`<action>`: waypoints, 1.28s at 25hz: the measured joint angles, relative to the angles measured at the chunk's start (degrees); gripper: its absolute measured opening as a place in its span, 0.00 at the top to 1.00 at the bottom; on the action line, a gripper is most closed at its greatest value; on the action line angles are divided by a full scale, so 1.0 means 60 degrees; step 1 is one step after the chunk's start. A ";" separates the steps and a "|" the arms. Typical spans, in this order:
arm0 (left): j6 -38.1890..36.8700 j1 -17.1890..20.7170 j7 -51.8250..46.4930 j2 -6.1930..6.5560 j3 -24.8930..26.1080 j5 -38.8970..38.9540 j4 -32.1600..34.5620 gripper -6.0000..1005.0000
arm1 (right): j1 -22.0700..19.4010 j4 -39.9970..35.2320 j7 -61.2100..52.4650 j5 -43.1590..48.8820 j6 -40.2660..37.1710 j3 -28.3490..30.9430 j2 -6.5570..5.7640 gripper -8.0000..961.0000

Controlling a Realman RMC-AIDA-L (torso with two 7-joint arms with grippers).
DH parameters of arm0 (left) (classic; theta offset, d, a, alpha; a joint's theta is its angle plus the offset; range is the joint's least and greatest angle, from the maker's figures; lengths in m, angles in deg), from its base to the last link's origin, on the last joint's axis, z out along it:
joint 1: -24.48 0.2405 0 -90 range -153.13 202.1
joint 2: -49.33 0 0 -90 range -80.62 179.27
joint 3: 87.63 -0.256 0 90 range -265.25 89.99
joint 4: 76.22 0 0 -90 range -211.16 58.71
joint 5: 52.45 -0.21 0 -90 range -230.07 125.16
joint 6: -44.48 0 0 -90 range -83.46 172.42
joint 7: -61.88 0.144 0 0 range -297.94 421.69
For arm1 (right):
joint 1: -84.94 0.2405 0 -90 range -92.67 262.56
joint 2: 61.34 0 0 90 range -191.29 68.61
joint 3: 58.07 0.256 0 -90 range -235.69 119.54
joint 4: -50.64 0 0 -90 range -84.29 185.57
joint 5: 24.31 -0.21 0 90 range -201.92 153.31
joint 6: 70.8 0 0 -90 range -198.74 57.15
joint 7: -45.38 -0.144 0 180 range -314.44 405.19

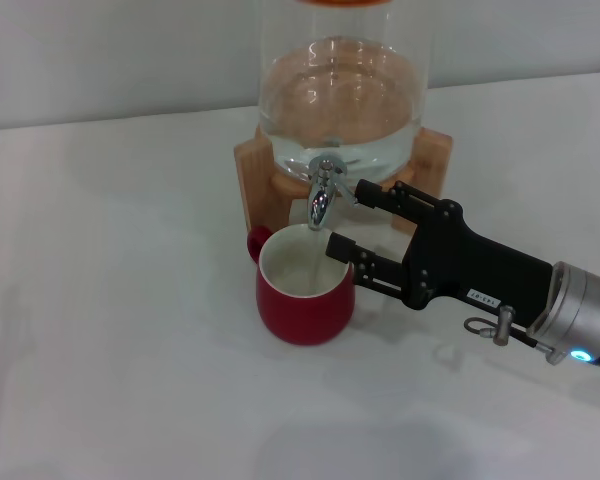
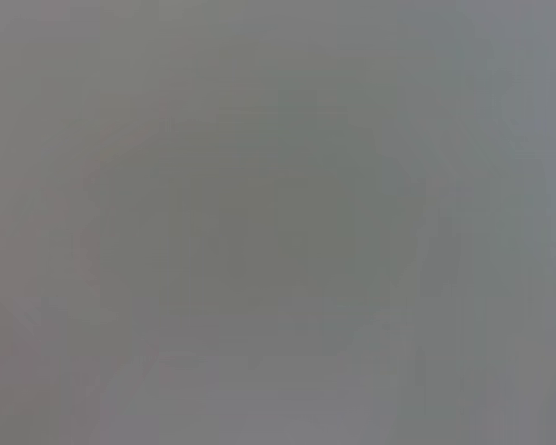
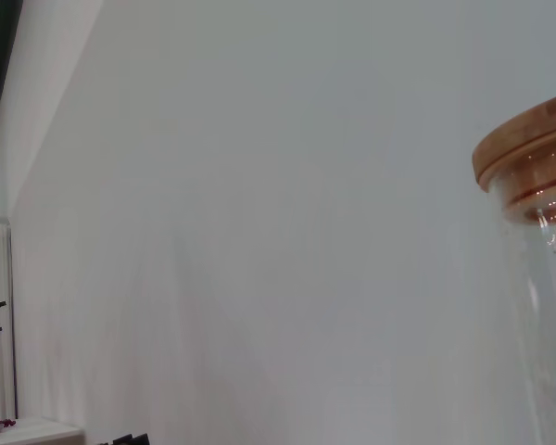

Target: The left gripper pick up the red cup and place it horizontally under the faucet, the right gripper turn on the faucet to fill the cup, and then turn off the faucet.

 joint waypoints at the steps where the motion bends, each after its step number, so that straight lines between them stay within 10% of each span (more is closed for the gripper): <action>1: -0.0004 -0.0001 0.0000 0.0000 0.0000 0.0000 -0.0001 0.51 | 0.0001 -0.0002 0.0000 0.0000 0.0002 -0.0003 0.0003 0.25; 32: -0.0037 -0.0030 0.0000 0.0014 0.0000 0.0014 -0.0043 0.51 | -0.0006 -0.0237 0.0029 -0.0064 -0.0437 0.0501 -0.0124 0.25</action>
